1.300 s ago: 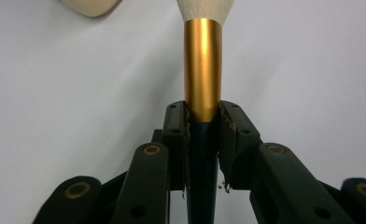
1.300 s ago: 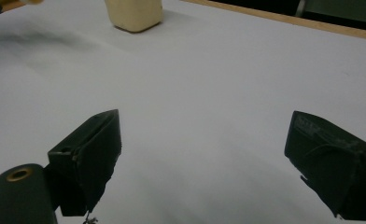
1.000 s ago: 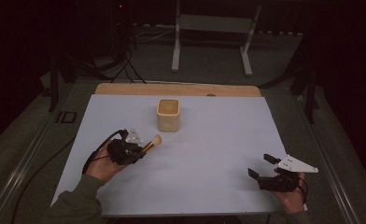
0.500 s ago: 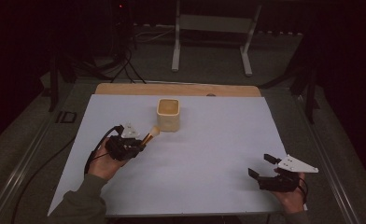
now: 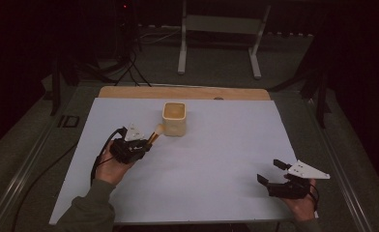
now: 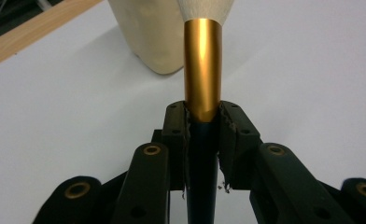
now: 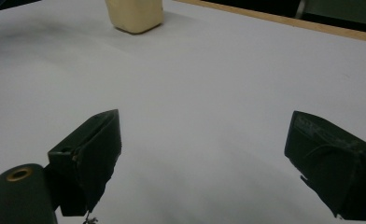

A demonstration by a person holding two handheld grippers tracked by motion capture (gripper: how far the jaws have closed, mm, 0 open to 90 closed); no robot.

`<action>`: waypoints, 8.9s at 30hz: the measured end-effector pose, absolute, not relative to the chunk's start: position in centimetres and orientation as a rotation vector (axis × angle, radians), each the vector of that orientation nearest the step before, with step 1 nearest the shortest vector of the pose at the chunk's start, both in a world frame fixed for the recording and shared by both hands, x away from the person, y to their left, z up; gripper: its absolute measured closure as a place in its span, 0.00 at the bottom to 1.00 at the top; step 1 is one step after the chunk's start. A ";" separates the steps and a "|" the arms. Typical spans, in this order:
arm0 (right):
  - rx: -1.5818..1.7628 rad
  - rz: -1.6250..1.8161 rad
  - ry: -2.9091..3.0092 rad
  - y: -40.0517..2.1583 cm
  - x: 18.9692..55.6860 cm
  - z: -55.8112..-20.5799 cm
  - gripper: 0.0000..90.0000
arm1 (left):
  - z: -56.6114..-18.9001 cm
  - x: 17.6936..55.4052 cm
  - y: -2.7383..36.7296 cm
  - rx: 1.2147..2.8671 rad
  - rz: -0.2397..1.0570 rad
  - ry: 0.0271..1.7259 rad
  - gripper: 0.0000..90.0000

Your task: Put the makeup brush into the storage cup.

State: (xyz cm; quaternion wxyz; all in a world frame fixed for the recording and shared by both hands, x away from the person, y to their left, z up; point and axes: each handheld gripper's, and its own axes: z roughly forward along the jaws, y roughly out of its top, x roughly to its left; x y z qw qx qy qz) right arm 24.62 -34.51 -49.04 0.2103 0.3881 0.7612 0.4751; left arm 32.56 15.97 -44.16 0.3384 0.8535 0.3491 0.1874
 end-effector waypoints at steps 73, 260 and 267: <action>1.072 1.324 2.111 -34.6 24.6 -49.0 0.12 | -41.4 35.0 15.1 1.998 0.643 0.955 0.83; 1.096 1.366 2.069 -35.5 24.5 -48.7 0.12 | -38.4 45.1 6.8 1.806 0.729 0.873 0.83; 1.101 1.368 2.065 -35.6 24.5 -48.7 0.12 | -38.8 45.3 6.8 1.816 0.725 0.875 0.83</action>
